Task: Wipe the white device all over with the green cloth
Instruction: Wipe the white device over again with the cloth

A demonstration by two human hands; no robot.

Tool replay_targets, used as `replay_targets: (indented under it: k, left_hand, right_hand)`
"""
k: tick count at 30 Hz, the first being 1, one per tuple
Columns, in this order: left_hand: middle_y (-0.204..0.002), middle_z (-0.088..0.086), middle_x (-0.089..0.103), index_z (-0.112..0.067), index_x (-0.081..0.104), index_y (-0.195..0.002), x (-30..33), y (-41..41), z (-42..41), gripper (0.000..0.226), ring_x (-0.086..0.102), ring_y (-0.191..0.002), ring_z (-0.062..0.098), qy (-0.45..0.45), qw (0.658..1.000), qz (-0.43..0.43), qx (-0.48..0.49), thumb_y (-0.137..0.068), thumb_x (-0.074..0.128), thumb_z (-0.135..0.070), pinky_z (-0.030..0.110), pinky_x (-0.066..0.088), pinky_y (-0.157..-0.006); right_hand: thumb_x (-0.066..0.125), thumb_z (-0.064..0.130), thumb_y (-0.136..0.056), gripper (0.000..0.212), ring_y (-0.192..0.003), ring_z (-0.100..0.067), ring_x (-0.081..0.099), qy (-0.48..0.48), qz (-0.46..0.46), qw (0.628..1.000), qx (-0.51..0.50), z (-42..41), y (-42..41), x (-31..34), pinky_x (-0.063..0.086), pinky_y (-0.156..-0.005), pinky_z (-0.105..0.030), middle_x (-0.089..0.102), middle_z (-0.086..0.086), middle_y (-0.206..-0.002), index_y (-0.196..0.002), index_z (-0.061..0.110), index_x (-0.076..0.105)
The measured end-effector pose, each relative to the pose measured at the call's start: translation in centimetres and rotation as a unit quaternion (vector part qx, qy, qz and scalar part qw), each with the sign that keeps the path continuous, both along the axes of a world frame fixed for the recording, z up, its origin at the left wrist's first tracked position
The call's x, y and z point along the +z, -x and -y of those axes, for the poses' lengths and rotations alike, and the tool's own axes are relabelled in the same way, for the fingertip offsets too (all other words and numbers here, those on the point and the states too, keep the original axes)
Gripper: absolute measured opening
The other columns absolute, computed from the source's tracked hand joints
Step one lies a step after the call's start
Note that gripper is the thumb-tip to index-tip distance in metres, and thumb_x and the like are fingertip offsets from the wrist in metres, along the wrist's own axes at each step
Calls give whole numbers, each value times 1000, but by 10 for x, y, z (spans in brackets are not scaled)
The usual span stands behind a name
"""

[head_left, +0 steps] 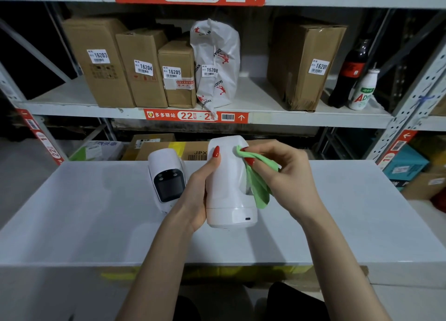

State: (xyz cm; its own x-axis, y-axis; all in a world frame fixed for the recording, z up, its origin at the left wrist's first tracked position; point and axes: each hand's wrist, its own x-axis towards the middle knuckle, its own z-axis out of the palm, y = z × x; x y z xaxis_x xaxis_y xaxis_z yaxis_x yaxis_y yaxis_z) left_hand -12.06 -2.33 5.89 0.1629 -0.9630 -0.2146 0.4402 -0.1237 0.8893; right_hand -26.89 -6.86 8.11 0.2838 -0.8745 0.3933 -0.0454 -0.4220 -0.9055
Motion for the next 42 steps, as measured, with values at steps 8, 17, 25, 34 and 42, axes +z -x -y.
replay_targets:
  k: [8,17,25,34,42]
  left_hand:
    - [-96,5,78,-22,70,-104,1,1,1,30,75,-83,24,-11,1000,-17,-15,-93,55,-46,47,57,-84]
    - [-94,8,77,-20,71,-100,-2,-3,3,33,75,-79,26,-10,997,-66,31,-93,56,-48,44,59,-73]
    - [-95,6,77,-22,74,-95,-5,-3,5,30,75,-79,25,-4,996,-85,16,-91,57,-47,43,58,-75]
    - [-95,7,77,-21,72,-100,-10,-5,6,33,74,-81,25,-23,998,-43,-32,-88,58,-49,45,56,-84]
    - [-104,8,76,-20,71,-109,-9,-3,7,43,73,-90,28,-22,997,-73,-20,-79,61,-50,46,57,-84]
  right_hand:
    - [64,-4,-84,25,-91,-12,62,130,-73,987,-55,1,-4,-8,49,-75,-22,61,4,-96,-94,16,74]
    - [65,-7,-81,29,-83,-10,60,66,-80,994,37,-2,-5,-6,48,-69,-20,64,3,-92,-87,18,77]
    - [61,-9,-80,29,-97,-10,65,50,-27,992,-113,9,-3,-15,52,-85,-28,72,2,-97,-89,15,76]
    - [63,-5,-82,30,-93,-7,64,71,-14,988,-138,5,-3,-10,48,-81,-15,70,7,-96,-94,20,76]
    - [57,-11,-79,38,-92,-4,65,38,-42,985,-164,9,-1,-16,49,-81,-14,72,5,-96,-88,20,76]
